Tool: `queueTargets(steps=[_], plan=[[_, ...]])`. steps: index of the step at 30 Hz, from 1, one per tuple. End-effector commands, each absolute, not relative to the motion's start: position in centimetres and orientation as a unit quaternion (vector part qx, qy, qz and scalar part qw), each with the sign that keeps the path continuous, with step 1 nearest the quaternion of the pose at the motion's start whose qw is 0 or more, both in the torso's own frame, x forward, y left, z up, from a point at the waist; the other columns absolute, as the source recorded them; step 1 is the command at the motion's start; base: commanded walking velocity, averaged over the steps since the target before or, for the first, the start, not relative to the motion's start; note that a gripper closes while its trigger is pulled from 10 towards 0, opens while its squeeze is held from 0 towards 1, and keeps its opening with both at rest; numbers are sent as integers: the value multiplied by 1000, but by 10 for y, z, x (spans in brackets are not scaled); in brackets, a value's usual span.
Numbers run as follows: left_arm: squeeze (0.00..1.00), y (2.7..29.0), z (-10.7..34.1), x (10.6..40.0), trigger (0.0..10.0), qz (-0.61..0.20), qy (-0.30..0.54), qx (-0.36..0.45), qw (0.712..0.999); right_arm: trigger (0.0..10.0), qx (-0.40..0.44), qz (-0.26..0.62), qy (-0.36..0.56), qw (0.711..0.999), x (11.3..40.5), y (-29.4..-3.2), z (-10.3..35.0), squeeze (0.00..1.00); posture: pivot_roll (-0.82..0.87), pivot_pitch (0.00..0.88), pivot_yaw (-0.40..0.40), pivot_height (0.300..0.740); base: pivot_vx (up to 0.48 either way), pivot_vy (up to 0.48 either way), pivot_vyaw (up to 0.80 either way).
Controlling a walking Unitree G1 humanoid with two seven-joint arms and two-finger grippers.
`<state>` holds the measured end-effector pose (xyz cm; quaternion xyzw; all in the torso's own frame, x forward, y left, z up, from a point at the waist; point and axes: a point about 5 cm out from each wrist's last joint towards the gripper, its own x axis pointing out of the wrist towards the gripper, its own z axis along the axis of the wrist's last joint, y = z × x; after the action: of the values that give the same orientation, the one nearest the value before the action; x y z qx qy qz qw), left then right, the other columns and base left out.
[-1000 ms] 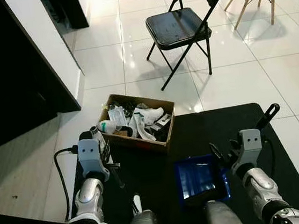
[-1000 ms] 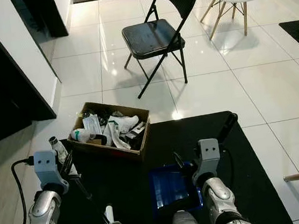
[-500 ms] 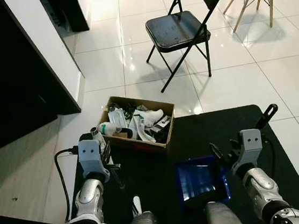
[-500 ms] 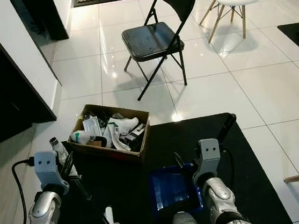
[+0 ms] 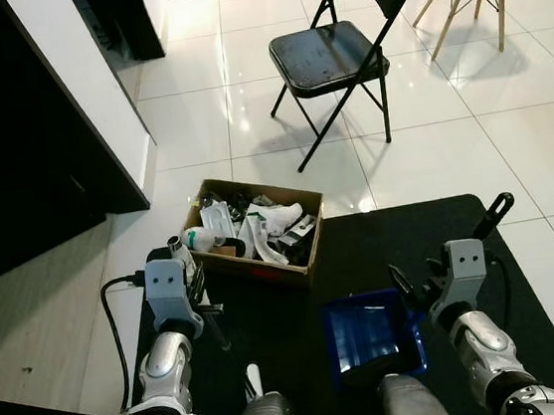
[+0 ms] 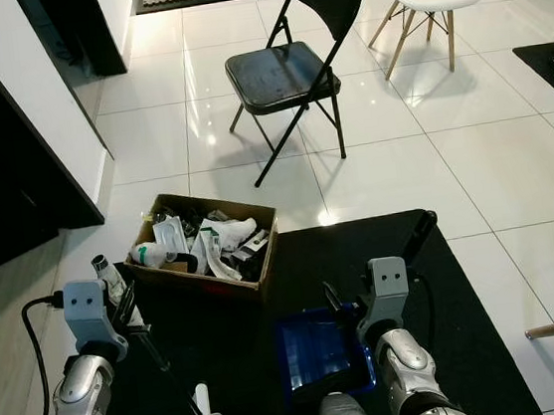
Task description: Sweep floor
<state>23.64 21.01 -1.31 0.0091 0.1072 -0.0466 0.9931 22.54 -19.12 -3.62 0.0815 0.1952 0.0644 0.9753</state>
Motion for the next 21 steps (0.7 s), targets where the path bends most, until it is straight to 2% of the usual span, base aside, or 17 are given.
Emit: queueTargets(steps=[1, 21], plan=[[0, 206, -21, 230, 10000, -48, 127, -2, 991, 10000, 86, 58, 205, 973, 224, -191, -39, 0, -8, 11, 8, 740, 0, 0, 0], [0, 206, -20, 231, 10000, -48, 127, -3, 991, 10000, 83, 57, 205, 974, 225, -192, -38, 0, -8, 13, 11, 740, 0, 0, 0]])
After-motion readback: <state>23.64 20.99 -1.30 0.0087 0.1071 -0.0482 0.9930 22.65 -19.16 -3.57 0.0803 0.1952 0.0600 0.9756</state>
